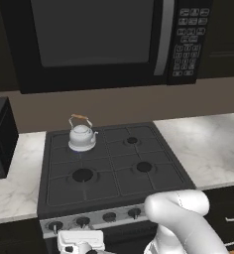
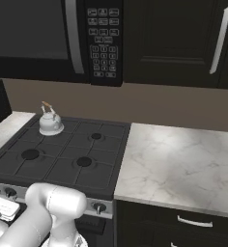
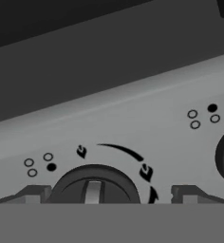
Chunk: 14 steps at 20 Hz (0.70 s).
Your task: Lower the heat of the kettle.
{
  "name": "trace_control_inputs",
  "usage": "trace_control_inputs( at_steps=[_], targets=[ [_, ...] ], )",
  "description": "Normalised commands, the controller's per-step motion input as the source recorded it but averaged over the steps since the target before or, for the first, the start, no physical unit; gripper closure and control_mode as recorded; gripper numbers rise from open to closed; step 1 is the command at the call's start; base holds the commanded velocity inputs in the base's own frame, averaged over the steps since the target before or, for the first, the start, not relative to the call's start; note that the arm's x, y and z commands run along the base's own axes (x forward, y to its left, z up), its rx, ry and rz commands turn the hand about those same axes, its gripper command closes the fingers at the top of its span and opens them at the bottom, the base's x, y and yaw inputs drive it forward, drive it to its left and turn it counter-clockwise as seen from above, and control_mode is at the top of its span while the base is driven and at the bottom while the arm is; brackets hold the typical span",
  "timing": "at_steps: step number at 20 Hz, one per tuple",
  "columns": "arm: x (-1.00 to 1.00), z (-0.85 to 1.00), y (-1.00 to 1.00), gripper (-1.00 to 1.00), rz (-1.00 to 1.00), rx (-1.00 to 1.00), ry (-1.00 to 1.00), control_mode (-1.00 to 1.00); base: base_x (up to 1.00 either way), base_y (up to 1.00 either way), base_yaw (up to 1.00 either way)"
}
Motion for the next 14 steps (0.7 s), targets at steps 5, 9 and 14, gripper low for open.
trace_control_inputs(
  at_steps=[5,9,14],
  targets=[
    [0.01,0.00,0.00,-1.00,0.01,0.00,-0.03,-1.00,0.00,0.00,0.00],
    [0.00,0.03,0.00,1.00,0.00,0.00,-0.04,-1.00,0.00,0.00,0.00],
    [0.01,0.05,0.00,1.00,0.00,0.00,-0.04,-1.00,0.00,0.00,0.00]
  ],
)
